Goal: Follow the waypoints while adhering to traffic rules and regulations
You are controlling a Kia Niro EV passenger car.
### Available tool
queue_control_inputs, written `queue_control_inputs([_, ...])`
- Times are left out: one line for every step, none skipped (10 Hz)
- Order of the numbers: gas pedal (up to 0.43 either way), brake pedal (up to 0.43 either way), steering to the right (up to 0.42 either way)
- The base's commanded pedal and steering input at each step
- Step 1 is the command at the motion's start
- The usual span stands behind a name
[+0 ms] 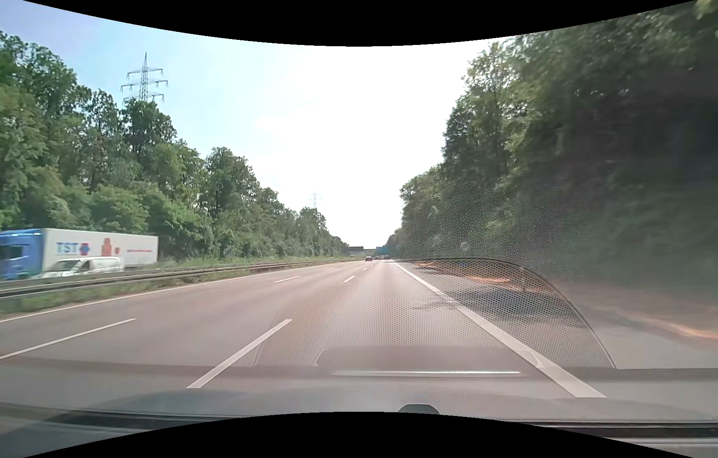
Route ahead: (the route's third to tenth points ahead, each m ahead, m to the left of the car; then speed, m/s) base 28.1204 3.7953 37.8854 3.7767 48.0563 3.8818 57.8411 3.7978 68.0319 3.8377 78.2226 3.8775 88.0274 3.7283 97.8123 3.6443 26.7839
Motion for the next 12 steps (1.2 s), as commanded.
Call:
queue_control_inputs([0.311,0.0,-0.003])
queue_control_inputs([0.311,0.0,-0.003])
queue_control_inputs([0.311,0.0,-0.003])
queue_control_inputs([0.311,0.0,-0.003])
queue_control_inputs([0.311,0.0,-0.003])
queue_control_inputs([0.311,0.0,-0.003])
queue_control_inputs([0.311,0.0,-0.003])
queue_control_inputs([0.311,0.0,-0.003])
queue_control_inputs([0.311,0.0,-0.003])
queue_control_inputs([0.311,0.0,-0.003])
queue_control_inputs([0.311,0.0,-0.003])
queue_control_inputs([0.311,0.0,-0.003])
